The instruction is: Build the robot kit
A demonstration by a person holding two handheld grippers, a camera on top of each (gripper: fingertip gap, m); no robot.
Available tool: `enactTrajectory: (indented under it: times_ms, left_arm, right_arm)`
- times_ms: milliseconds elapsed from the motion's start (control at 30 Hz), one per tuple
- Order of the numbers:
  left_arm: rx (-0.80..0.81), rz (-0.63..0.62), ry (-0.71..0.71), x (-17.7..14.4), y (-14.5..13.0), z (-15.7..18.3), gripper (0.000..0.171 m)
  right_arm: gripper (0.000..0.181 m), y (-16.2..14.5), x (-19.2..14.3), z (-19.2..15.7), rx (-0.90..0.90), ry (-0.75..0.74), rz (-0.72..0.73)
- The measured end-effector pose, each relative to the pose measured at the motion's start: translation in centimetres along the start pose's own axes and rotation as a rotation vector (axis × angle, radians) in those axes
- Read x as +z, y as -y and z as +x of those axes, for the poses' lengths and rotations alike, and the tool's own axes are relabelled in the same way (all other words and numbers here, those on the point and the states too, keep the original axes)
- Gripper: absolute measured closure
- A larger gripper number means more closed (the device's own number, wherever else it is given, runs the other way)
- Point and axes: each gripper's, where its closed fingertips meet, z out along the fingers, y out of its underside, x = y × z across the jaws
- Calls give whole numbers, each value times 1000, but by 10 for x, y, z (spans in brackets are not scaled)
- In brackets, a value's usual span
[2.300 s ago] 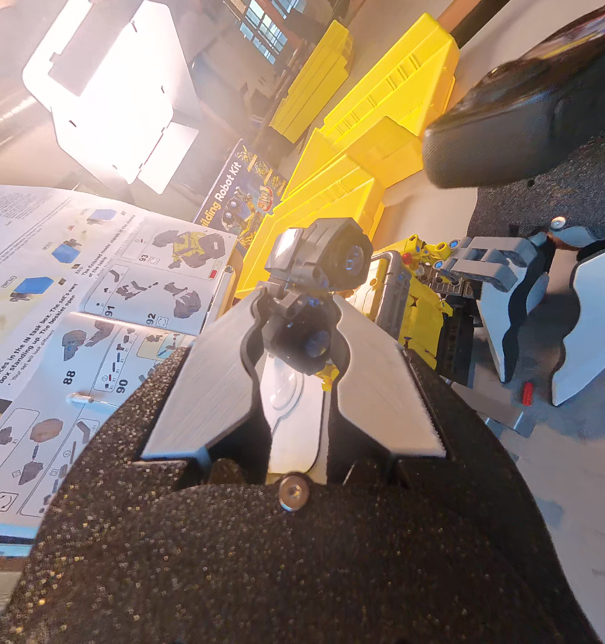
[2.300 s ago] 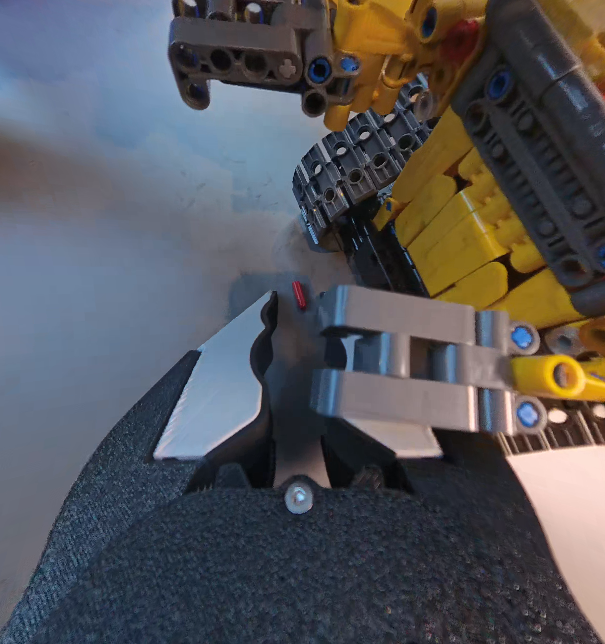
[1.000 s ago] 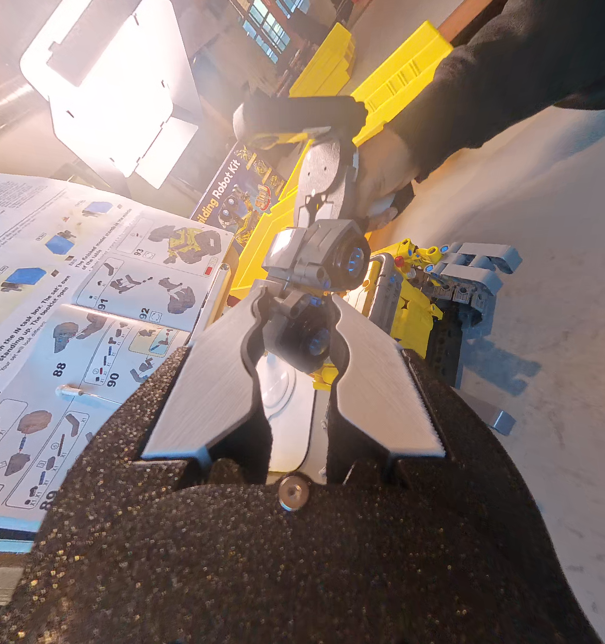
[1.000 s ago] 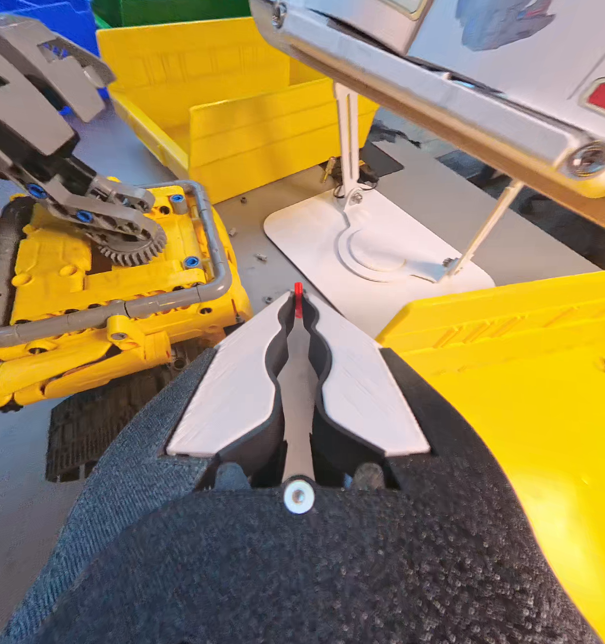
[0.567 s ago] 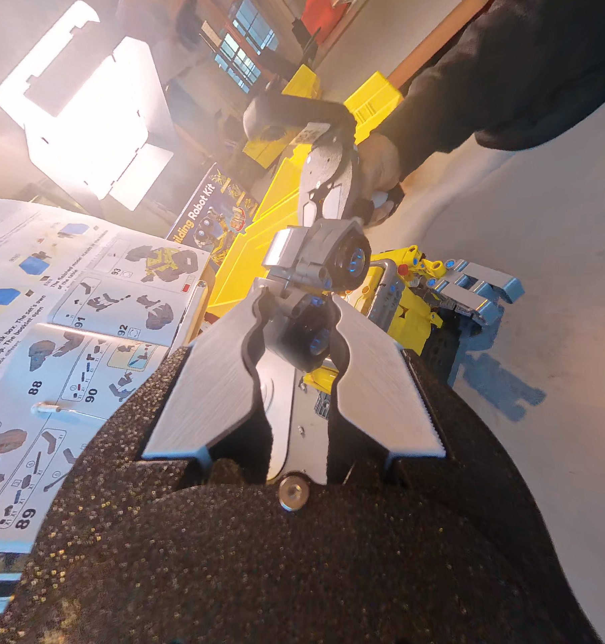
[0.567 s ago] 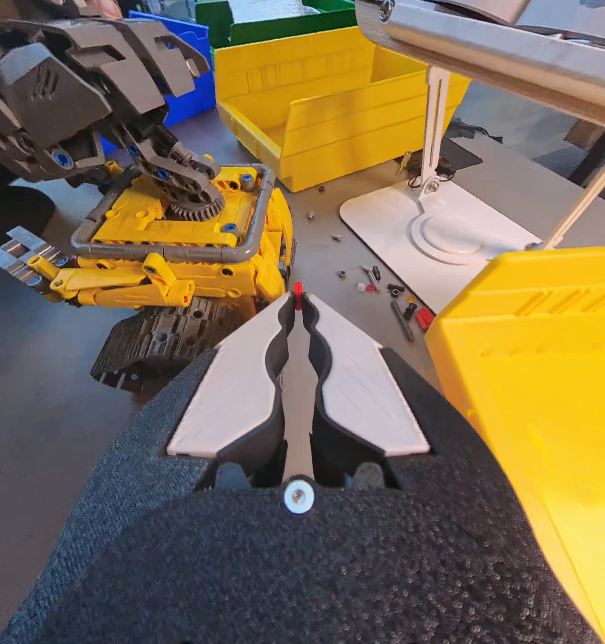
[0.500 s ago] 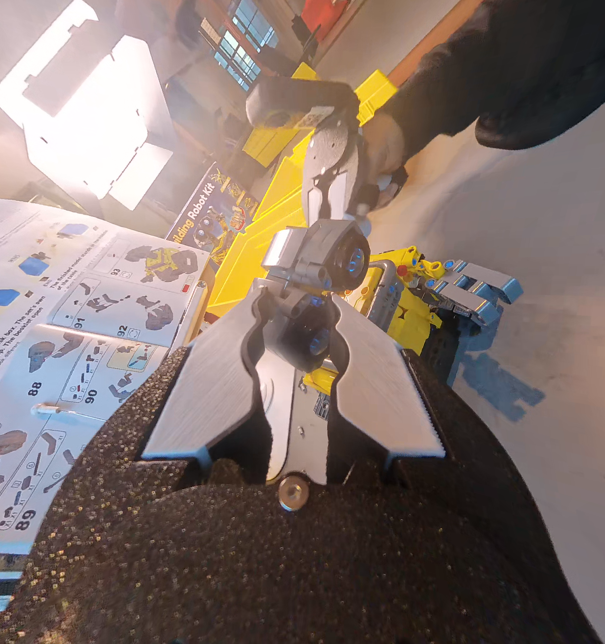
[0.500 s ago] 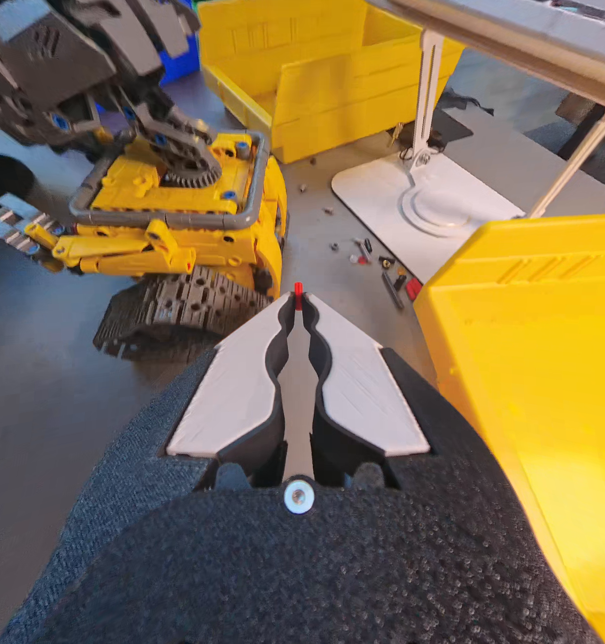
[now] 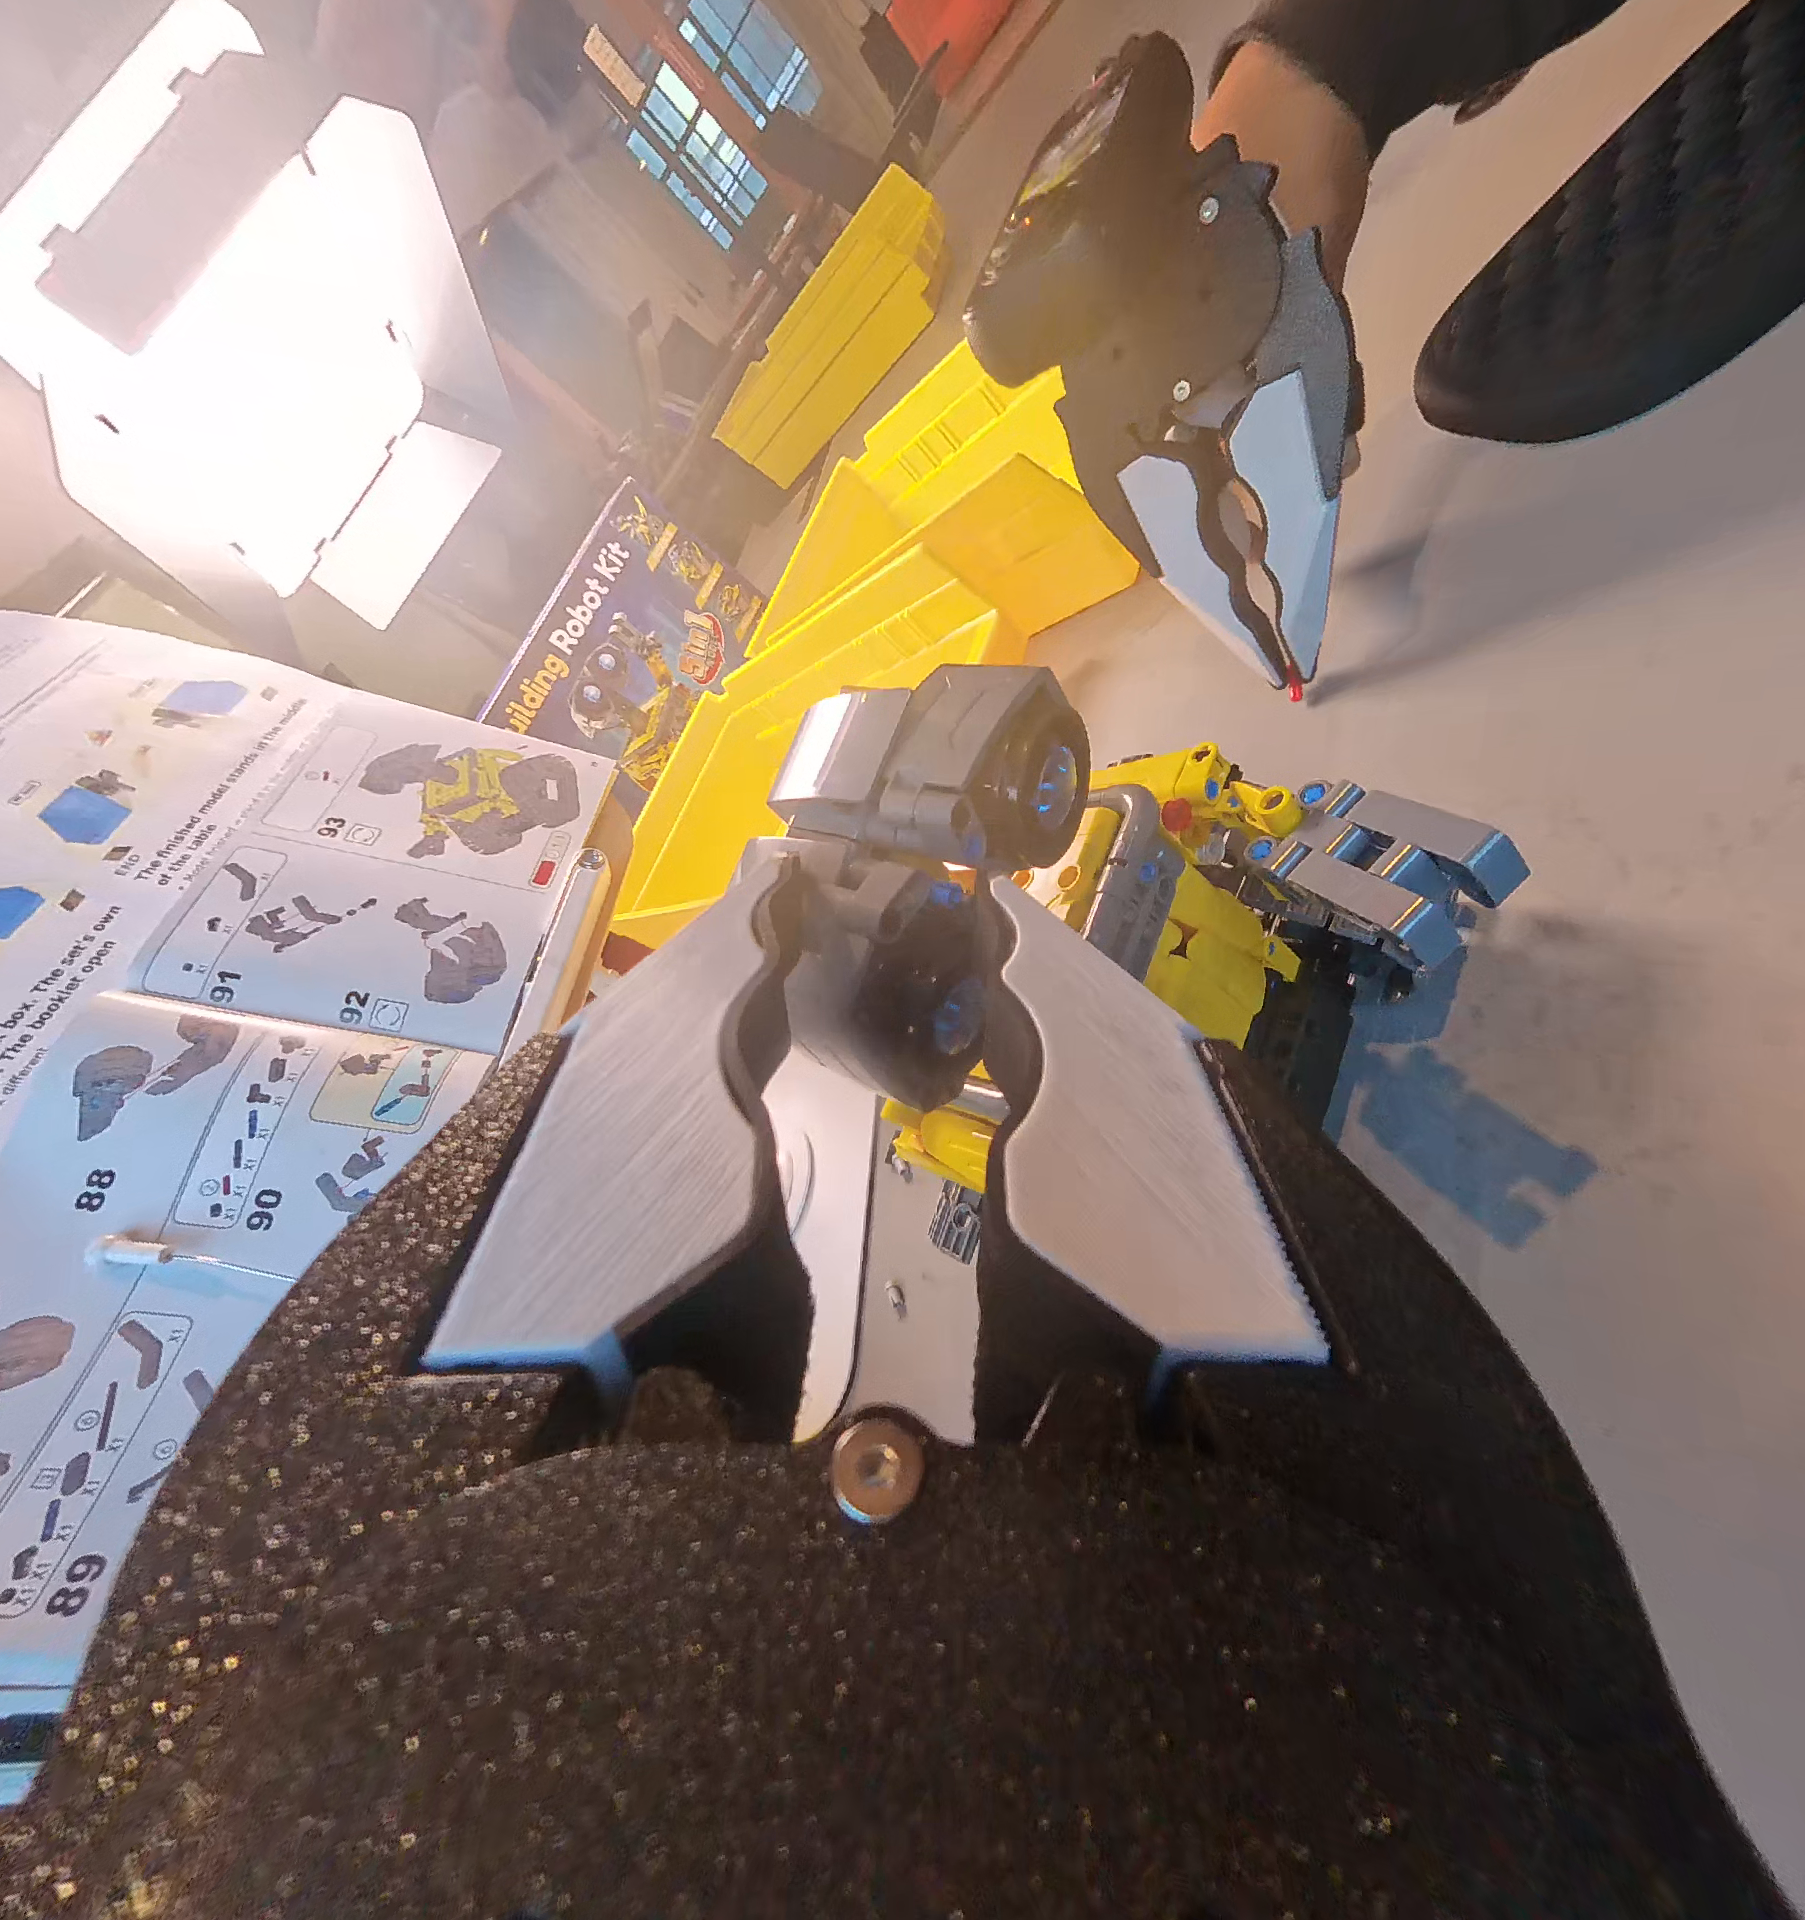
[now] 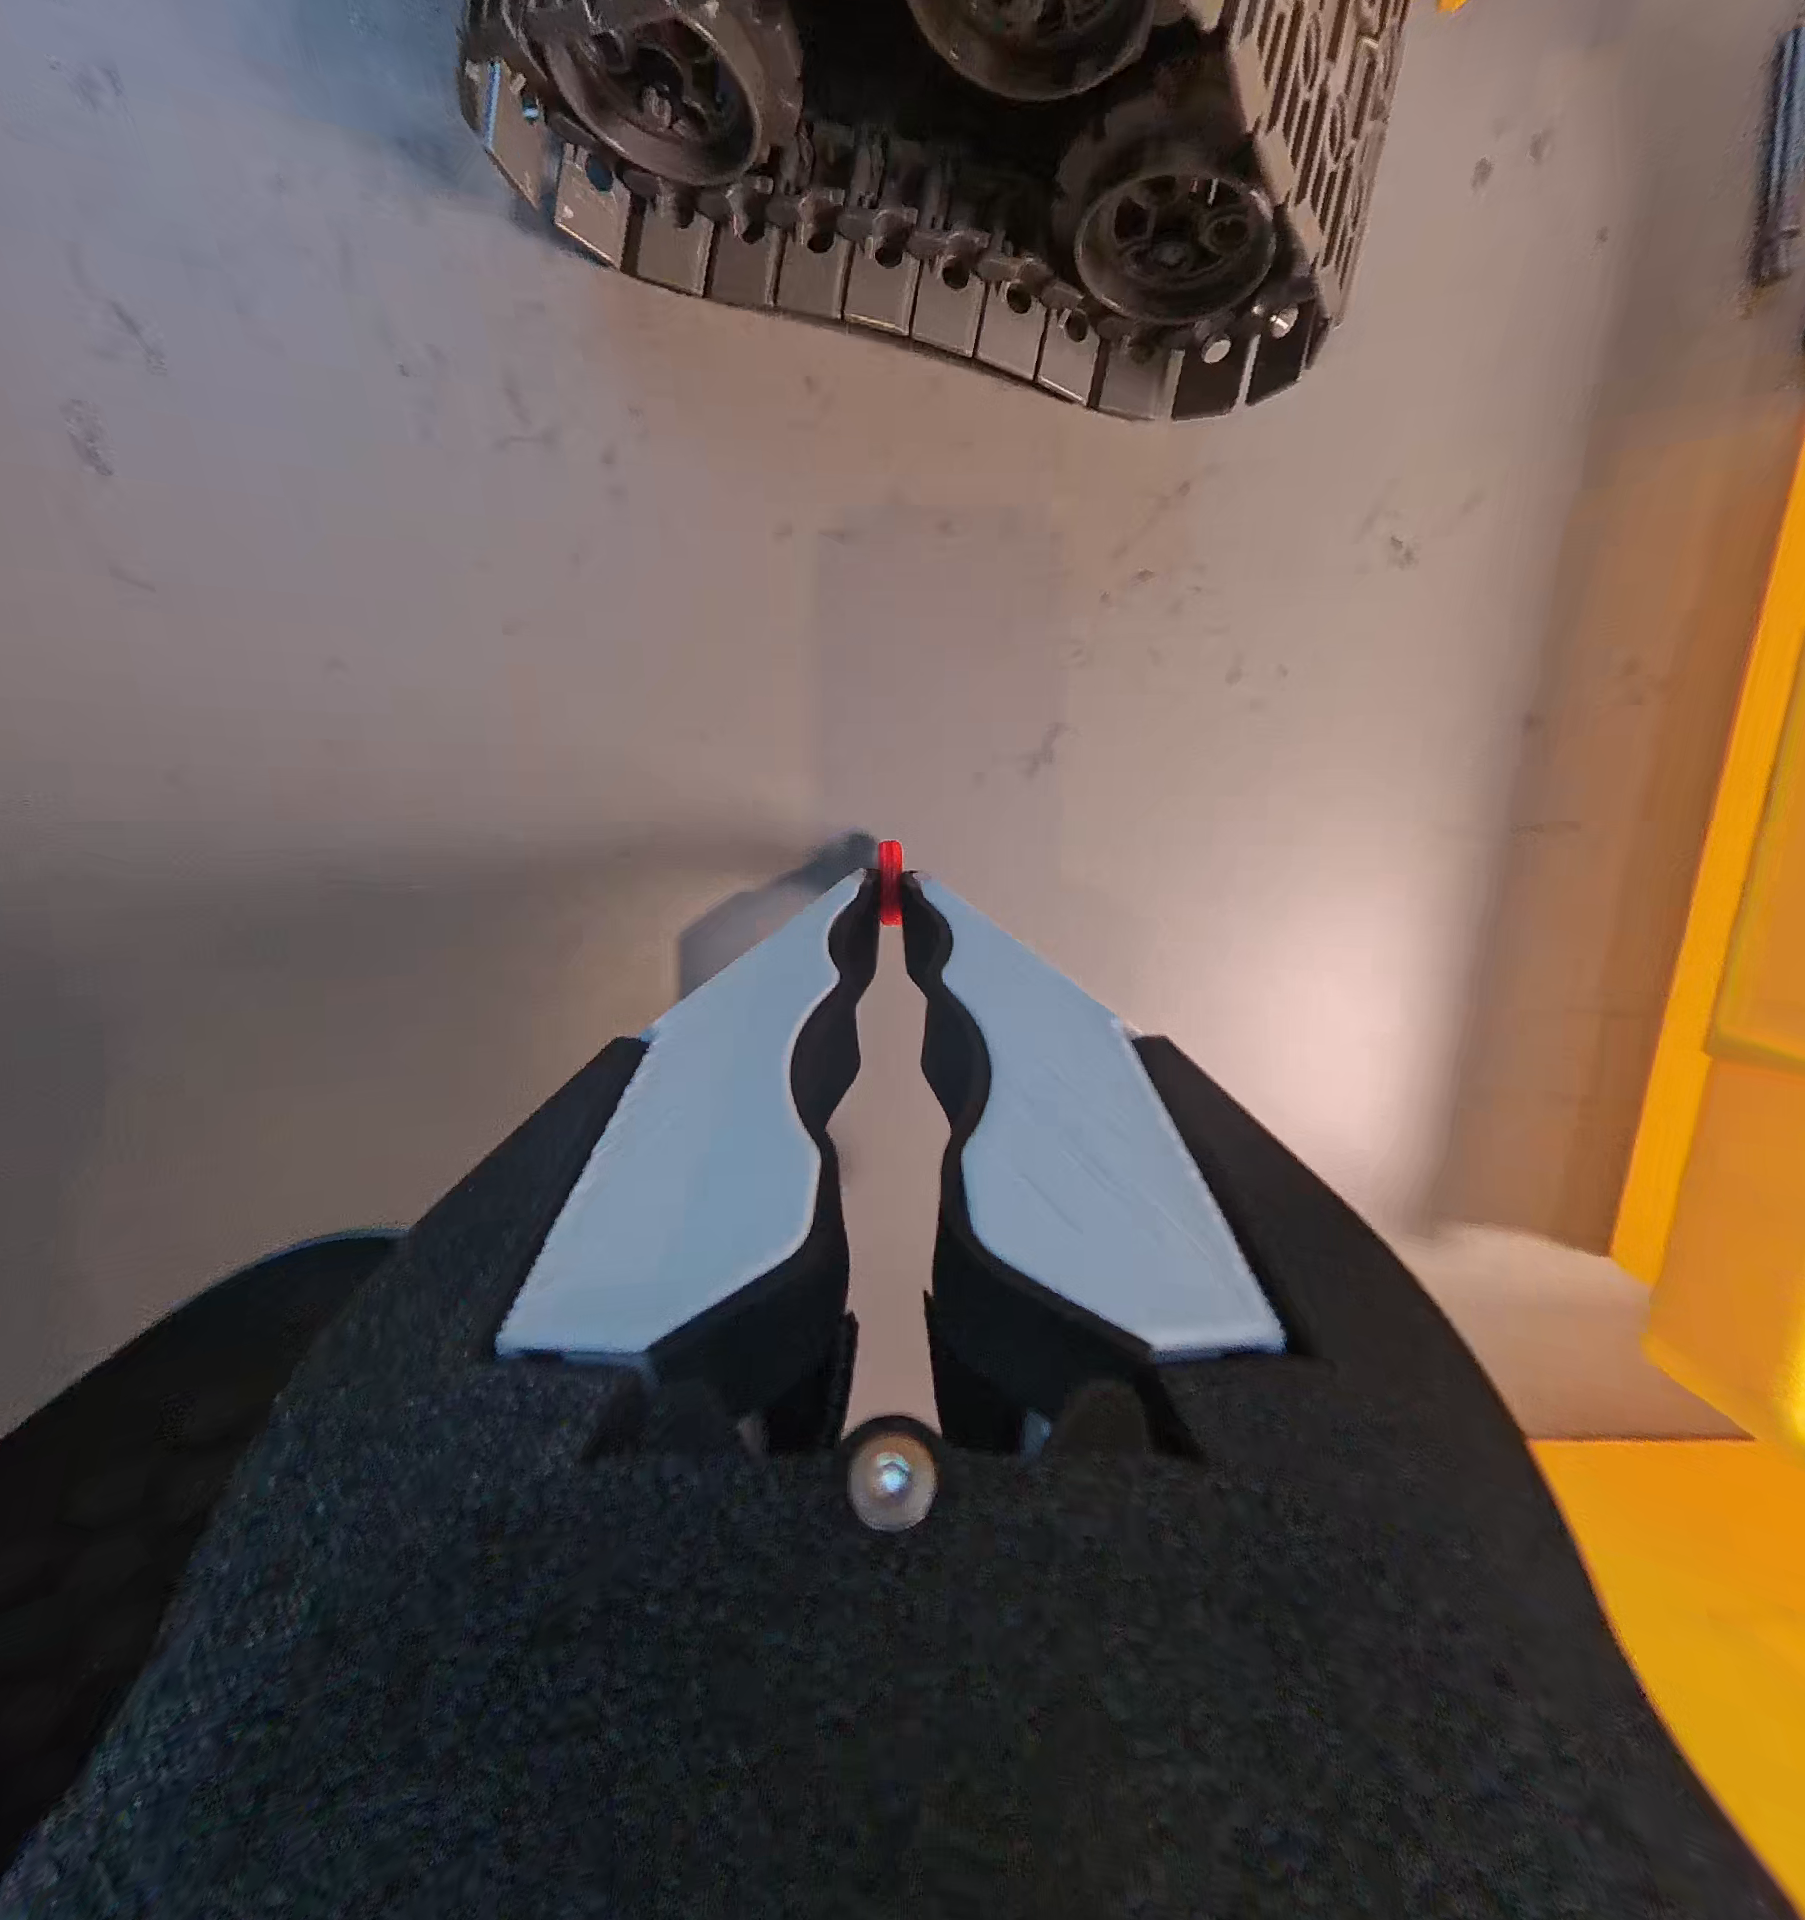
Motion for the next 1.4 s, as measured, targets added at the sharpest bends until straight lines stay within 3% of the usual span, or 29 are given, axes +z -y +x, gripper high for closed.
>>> enactTrajectory:
  times_ms: [200, 367, 533, 767, 1033, 1233, 1400]
  left_arm:
    - [15, -7, 0, 1, 1, 0, 140]
    - [14, -5, 1, 2, 0, 0, 140]
    - [16, -7, 1, 2, 0, 0, 140]
    - [32, -14, 0, 2, 0, 0, 140]
    - [36, -17, -2, 2, 0, 0, 140]
    - [34, -18, -3, 2, -1, 0, 140]
    - [20, -10, -6, 2, -1, -1, 140]
  right_arm:
    - [178, -4, 2, -4, 15, 25, -7]
    - [178, -15, -10, -3, -102, 2, -184]
    - [178, -31, -22, 5, -370, -55, -524]
    - [177, -29, -11, -2, -439, 57, -671]
    - [168, -17, -10, -4, -349, 103, -529]
    - [163, -19, -14, -13, -126, 202, -160]
    - [163, -22, -14, -11, 53, 194, 200]
